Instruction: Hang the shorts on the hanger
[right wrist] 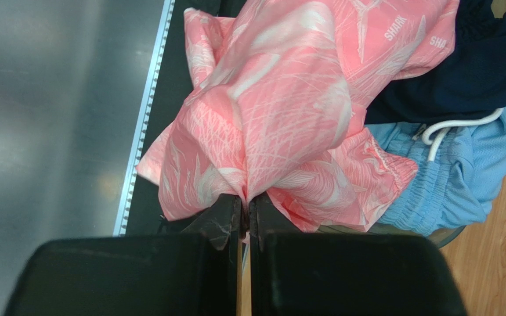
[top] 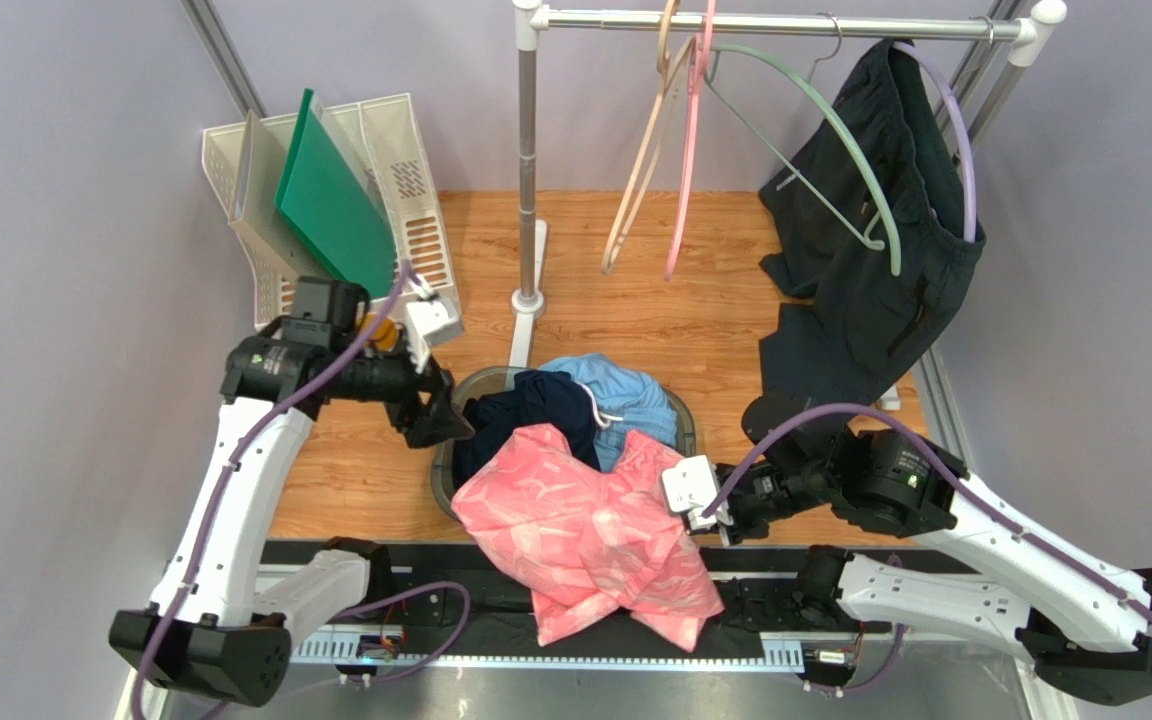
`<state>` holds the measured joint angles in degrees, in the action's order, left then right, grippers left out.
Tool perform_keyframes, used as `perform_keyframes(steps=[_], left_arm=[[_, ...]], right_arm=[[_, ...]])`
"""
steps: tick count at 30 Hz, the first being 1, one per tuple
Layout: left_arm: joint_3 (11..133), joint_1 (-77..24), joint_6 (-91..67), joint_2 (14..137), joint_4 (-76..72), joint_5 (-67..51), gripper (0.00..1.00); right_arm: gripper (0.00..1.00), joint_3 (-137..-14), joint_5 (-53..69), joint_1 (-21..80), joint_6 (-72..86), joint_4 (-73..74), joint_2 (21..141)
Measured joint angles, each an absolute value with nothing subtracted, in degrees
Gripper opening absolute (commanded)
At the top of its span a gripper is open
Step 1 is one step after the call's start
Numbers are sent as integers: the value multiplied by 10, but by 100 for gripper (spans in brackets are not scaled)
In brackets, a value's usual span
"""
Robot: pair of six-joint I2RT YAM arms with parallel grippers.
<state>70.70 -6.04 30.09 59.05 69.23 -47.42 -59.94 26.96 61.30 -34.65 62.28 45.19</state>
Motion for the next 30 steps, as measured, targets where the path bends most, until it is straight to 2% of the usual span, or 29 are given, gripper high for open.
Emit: perform_keyframes(steps=[7,10,12,15,19,20,21,22,24,30], left_arm=[[665,-256,344,637,641,-423,81],[646,-307,348,670,596,-383,84],[633,-327,347,694,562,-363,91],[625,-343,348,731,516,-342,92],[612,-380,355,761,469,-326,70],[608,-393,360,768,465,-322,56],[603,-411,369,778,465,-319,48],[601,-420,371,783,467,-319,26],[600,-434,387,794,483,-319,0],[667,-403,393,784,585,-325,0]], right_arm=[[0,-594,270,615,-407,649,448],[0,-584,270,615,-419,663,444],[0,-577,270,616,-422,671,440],[0,-570,269,618,-422,673,429],[0,-570,268,618,-416,674,423],[0,-570,265,618,-413,674,422],[0,-570,261,618,-410,674,422],[0,-571,257,618,-405,674,422],[0,-573,246,618,-396,674,422],[0,-627,179,618,-356,674,432]])
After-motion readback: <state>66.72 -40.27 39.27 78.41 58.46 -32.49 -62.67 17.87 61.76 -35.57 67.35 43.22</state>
